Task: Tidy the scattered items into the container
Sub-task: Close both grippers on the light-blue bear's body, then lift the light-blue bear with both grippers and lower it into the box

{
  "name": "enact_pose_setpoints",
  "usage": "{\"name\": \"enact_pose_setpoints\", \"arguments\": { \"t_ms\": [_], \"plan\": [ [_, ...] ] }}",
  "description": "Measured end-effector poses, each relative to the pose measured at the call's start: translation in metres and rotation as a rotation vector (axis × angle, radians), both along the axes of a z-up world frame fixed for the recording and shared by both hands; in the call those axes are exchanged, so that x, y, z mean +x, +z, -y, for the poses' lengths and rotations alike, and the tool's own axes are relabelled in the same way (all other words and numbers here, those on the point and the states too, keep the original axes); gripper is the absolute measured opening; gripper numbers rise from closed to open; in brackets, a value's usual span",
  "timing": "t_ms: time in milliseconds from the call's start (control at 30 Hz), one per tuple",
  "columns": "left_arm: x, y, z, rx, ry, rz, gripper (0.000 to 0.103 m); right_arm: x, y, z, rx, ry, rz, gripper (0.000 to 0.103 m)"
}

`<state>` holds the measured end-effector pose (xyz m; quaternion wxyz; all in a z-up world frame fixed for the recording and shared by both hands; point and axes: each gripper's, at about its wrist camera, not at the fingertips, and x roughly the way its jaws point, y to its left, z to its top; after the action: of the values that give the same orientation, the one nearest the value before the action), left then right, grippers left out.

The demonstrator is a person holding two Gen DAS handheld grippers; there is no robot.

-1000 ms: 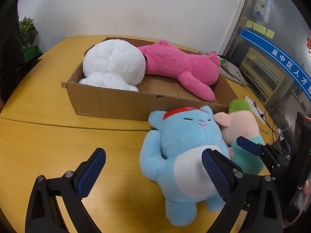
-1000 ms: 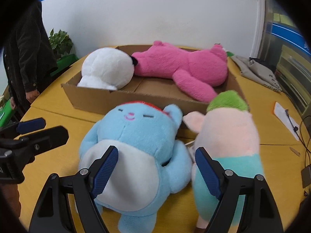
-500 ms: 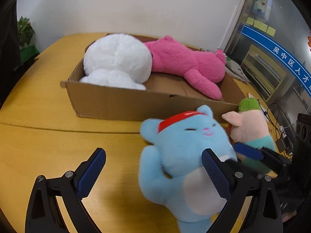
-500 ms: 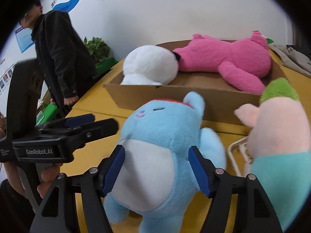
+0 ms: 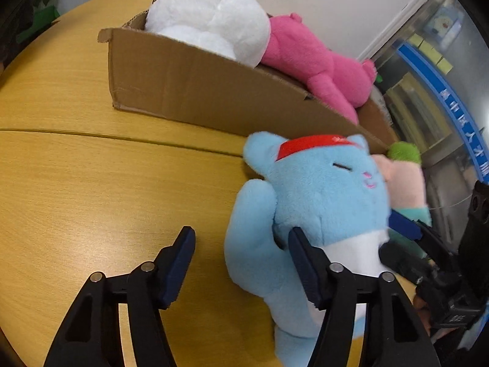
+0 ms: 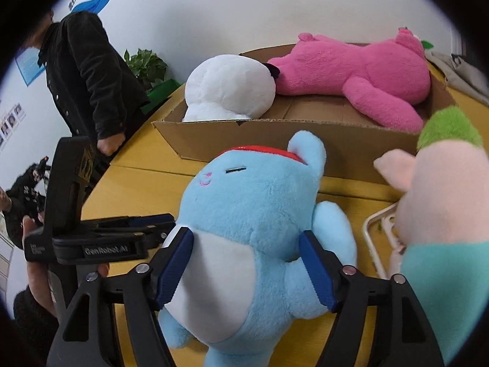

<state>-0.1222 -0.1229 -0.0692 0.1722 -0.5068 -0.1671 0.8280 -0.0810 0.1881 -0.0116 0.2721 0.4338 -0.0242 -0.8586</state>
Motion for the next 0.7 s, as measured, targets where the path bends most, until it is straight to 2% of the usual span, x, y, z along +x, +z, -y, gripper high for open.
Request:
{"name": "enact_pose_setpoints", "arguments": {
  "t_ms": [67, 133, 167, 233, 300, 367, 433, 467, 533, 600, 700],
  "plan": [
    [-0.001, 0.007, 0.005, 0.027, 0.007, -0.023, 0.091, 0.006, 0.006, -0.005, 0.026, 0.045, -0.024, 0.082],
    [-0.005, 0.012, 0.004, 0.041, 0.003, -0.045, 0.102, 0.014, 0.007, -0.006, 0.048, 0.097, -0.043, 0.084],
    [-0.009, 0.012, 0.000, 0.052, -0.014, -0.046, 0.103, 0.016, 0.004, -0.003, 0.060, 0.121, -0.038, 0.085],
    [-0.023, 0.005, -0.013, 0.068, -0.083, -0.021, 0.103, 0.019, -0.007, 0.006, 0.077, 0.144, -0.018, 0.086],
    [-0.034, 0.000, -0.022, 0.118, -0.136, -0.010, 0.103, 0.022, -0.013, 0.016, 0.077, 0.133, -0.040, 0.096],
    [-0.038, -0.005, -0.032, 0.173, -0.196, 0.014, 0.102, 0.025, -0.021, 0.027, 0.120, 0.135, -0.053, 0.101],
    [-0.036, -0.007, -0.043, 0.158, -0.250, 0.004, 0.102, 0.031, -0.032, 0.037, 0.170, 0.155, -0.104, 0.103],
    [-0.035, -0.009, -0.044, 0.168, -0.293, 0.008, 0.102, 0.033, -0.034, 0.039, 0.185, 0.160, -0.122, 0.103],
    [-0.035, -0.011, -0.039, 0.206, -0.290, 0.022, 0.098, 0.032, -0.034, 0.038, 0.177, 0.153, -0.119, 0.101],
    [-0.034, -0.009, -0.036, 0.222, -0.289, 0.019, 0.094, 0.031, -0.032, 0.034, 0.157, 0.154, -0.121, 0.092],
    [-0.032, 0.001, -0.036, 0.207, -0.297, -0.006, 0.091, 0.036, -0.025, 0.030, 0.140, 0.155, -0.148, 0.081]
  ]
}}
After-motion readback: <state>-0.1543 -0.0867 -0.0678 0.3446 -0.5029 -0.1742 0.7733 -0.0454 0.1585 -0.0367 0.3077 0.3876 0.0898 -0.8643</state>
